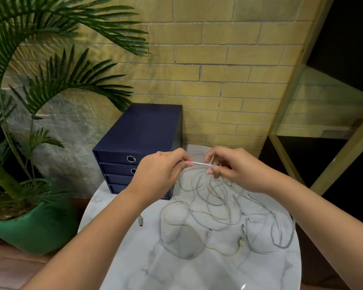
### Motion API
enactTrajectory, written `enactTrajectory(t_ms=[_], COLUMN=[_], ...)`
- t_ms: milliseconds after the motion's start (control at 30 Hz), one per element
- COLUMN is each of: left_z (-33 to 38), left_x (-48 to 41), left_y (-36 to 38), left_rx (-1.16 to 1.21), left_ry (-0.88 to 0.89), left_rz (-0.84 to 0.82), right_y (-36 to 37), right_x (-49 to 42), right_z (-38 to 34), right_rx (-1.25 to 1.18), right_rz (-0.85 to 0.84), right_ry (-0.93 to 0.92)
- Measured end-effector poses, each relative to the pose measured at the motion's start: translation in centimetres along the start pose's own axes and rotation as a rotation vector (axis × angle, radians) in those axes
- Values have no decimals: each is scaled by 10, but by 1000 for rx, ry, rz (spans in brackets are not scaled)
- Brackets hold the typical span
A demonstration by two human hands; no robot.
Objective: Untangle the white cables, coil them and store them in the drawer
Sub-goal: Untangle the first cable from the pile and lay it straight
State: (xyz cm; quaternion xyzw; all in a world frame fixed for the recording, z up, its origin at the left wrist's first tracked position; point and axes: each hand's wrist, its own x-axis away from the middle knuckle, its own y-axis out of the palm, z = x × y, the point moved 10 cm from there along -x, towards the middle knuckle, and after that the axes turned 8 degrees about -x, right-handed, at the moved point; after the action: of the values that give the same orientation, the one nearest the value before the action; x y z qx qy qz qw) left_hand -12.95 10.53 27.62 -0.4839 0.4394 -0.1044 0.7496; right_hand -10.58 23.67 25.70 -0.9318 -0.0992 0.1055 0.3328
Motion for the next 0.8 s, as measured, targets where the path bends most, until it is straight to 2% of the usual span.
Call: enactTrajectory(t_ms=[167, 367, 500, 633, 733, 800], left_z=[-11, -26, -27, -51, -55, -47], left_x=[2, -1, 1, 4, 14, 15], left_y=[13, 21, 21, 10, 22, 28], left_rx=[66, 250, 290, 257, 240, 287], left_ry=[-57, -152, -160, -257, -288, -290], left_rz=[-127, -186, -213, -234, -354, -372], right_y=[-18, -10, -10, -24, -33, -32], right_x=[4, 4, 5, 13, 16, 13], right_z=[-4, -15, -5, 18, 20, 14], right_rx=[48, 64, -8, 56, 118, 141], right_rz=[145, 106, 108, 146, 195, 204], right_ry=[-65, -111, -48, 50, 34, 5])
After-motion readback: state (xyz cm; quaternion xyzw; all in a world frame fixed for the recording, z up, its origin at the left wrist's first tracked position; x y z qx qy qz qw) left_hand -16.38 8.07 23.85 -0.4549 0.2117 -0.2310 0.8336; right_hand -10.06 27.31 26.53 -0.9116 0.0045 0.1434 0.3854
